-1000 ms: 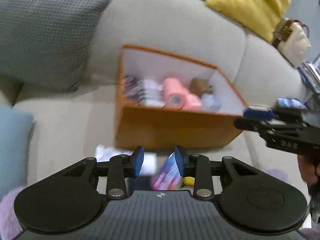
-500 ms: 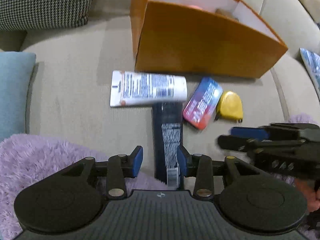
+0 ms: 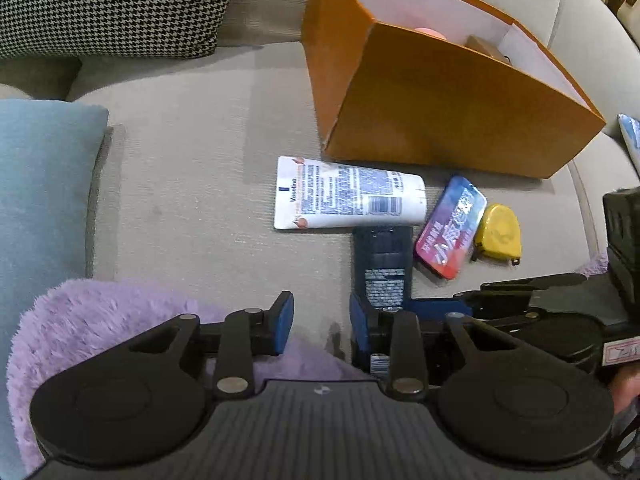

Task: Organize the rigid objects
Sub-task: 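Grasp the white tube with the left gripper while the right grasps the dark spray can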

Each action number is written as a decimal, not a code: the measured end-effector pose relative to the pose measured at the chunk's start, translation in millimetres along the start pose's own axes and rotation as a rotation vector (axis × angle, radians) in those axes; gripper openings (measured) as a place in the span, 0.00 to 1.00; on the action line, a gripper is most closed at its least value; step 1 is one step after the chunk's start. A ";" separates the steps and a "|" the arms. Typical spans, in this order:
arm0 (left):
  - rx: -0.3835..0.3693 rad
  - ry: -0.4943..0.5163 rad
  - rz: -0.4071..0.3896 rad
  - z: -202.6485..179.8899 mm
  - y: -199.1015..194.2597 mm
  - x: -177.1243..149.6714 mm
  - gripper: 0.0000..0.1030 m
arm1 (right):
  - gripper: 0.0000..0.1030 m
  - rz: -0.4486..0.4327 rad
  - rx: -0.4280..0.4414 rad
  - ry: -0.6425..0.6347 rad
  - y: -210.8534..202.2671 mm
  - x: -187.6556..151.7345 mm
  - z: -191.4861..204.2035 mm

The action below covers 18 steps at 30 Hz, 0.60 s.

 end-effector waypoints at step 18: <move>0.104 0.380 0.013 -35.1 19.8 8.2 0.41 | 0.37 -0.065 -0.224 -0.056 -42.4 -5.3 -28.3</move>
Point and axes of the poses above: each gripper's, at about its wrist camera, not at the fingertips, and y roughly the way its jaws point, z to its left, x to its top, the point moved 1 cm from there along y, roughly the way its jaws point, and after that the axes turned 11 degrees about -x, right-handed, at the moved point
